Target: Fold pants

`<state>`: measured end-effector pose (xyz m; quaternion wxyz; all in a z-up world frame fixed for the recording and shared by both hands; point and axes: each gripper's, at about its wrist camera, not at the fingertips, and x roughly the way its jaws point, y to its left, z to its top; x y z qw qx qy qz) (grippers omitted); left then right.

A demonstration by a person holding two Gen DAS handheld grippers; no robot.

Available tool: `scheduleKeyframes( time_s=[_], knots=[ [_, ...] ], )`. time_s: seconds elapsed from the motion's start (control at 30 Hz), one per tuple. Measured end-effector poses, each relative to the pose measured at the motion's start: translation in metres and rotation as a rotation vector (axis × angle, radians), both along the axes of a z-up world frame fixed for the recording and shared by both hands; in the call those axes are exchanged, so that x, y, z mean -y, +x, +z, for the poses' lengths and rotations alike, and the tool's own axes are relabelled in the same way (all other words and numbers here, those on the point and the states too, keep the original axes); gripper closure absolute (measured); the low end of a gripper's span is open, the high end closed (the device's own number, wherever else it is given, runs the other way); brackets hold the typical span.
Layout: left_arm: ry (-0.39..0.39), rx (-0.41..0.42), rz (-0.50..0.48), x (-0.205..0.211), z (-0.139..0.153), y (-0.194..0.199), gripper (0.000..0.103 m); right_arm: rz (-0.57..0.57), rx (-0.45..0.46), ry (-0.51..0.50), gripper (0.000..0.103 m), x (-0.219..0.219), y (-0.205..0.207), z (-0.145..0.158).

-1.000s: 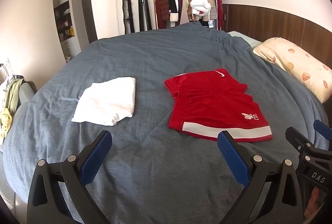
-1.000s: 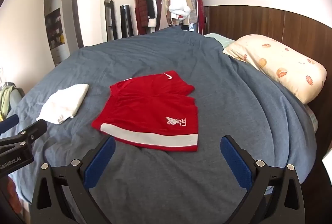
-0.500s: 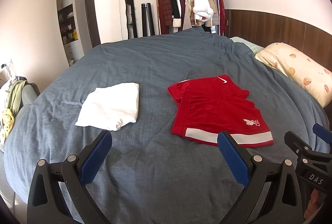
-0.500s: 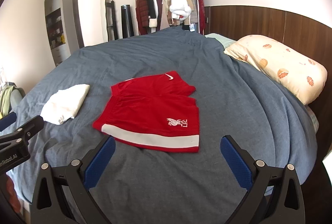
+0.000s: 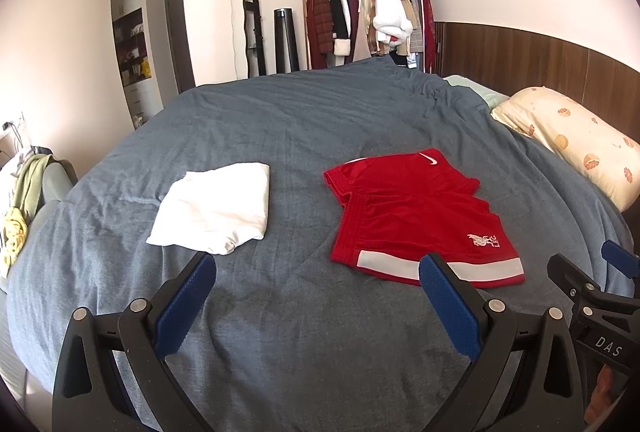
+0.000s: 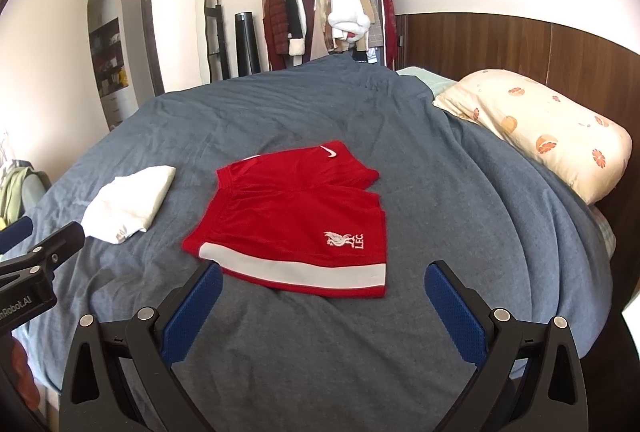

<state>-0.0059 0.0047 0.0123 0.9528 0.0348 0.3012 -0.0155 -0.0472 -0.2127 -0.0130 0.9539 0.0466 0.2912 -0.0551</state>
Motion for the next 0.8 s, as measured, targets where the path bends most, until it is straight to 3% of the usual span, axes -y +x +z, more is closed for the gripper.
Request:
scheduleKeyframes(
  time_s=[0.8],
  knots=[
    [-0.004, 0.001, 0.001, -0.0020, 0.0004, -0.0021, 0.000, 0.000, 0.000, -0.001, 0.000, -0.0004, 0.0000, 0.0000]
  ],
)
